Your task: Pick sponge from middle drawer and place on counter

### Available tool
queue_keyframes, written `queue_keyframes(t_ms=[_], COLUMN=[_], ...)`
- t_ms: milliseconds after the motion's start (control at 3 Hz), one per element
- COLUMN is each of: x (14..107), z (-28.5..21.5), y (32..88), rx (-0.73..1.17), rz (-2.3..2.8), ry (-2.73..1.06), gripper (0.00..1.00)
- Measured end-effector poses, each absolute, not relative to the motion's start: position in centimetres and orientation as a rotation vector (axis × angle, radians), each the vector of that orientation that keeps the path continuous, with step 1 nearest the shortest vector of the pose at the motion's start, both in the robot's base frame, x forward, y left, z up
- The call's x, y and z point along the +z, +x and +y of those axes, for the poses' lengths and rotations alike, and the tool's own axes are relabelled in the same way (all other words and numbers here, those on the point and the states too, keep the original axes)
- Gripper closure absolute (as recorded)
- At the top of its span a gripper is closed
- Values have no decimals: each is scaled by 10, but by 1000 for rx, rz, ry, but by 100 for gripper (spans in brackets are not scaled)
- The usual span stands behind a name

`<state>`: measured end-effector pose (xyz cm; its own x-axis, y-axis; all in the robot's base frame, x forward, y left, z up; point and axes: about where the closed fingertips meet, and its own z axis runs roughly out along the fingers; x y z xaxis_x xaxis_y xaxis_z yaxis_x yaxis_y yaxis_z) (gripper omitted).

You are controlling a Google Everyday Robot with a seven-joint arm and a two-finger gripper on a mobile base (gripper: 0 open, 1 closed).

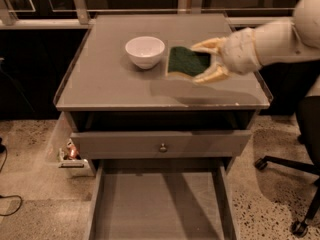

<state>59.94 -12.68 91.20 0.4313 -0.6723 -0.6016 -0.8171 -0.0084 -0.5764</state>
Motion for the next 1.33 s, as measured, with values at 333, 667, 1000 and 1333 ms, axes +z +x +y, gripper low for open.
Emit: queue_keyframes(t_ms=[333,667,1000,1333], x=[913,905,889,869], z=[-117,-110,-119,-150], y=[634,658,676,688], rx=[275,339,365,356], rz=[1289,1336,1472,1638], ry=[-1712,-1664,-1583,-1491], gripper=[100,100,100,100])
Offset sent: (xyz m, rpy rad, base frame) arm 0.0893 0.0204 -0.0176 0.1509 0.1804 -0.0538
